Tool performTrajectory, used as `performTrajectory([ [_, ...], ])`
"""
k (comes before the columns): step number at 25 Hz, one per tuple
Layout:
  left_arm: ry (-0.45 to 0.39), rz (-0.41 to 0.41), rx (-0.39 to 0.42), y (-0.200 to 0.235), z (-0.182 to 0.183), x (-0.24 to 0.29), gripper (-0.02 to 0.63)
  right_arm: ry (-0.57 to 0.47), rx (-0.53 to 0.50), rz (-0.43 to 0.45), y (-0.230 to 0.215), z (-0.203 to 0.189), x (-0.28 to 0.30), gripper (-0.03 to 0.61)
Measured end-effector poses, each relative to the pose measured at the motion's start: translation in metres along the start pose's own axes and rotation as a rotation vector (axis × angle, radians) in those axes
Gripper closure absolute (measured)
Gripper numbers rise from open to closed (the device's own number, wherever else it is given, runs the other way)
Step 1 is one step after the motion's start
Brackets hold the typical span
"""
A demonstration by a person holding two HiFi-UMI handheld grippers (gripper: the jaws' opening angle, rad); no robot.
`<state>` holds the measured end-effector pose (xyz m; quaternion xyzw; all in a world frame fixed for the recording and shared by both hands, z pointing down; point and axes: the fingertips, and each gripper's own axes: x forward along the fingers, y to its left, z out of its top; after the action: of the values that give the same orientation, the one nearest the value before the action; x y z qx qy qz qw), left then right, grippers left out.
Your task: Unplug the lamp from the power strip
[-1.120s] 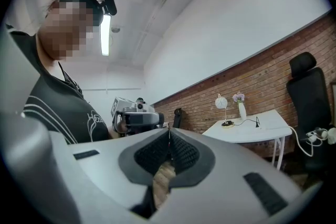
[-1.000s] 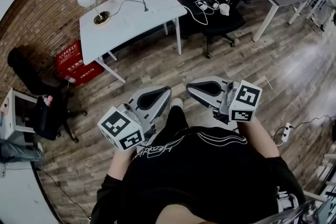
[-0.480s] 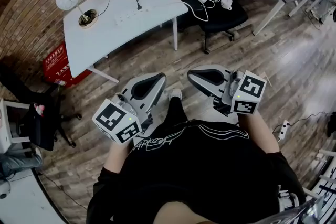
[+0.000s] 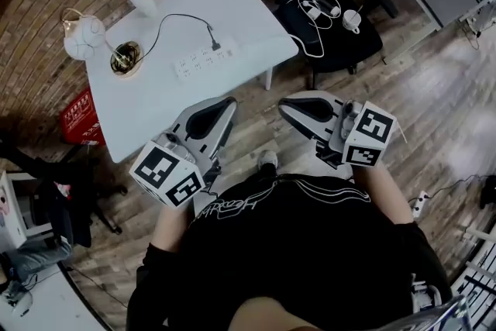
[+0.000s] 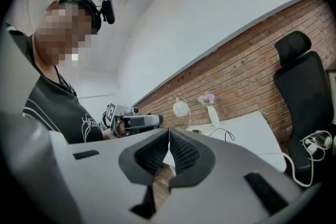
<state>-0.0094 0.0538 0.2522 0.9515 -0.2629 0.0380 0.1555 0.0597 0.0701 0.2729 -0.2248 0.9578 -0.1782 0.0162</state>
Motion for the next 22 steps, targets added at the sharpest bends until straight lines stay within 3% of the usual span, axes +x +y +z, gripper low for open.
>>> performTrajectory([
  [8,-0.053,0.051,-0.076,0.095,0.019,0.020,0.611,-0.007,0.014,-0.026,-0.077,0.021,0.042,0.580],
  [16,0.041,0.193,-0.064,0.162,-0.017,0.028,0.611,0.044,0.023,-0.011,-0.126,0.009,0.078,0.580],
  [22,0.089,0.324,-0.078,0.228,-0.048,0.030,0.611,0.061,0.109,0.039,-0.176,0.002,0.114,0.580],
])
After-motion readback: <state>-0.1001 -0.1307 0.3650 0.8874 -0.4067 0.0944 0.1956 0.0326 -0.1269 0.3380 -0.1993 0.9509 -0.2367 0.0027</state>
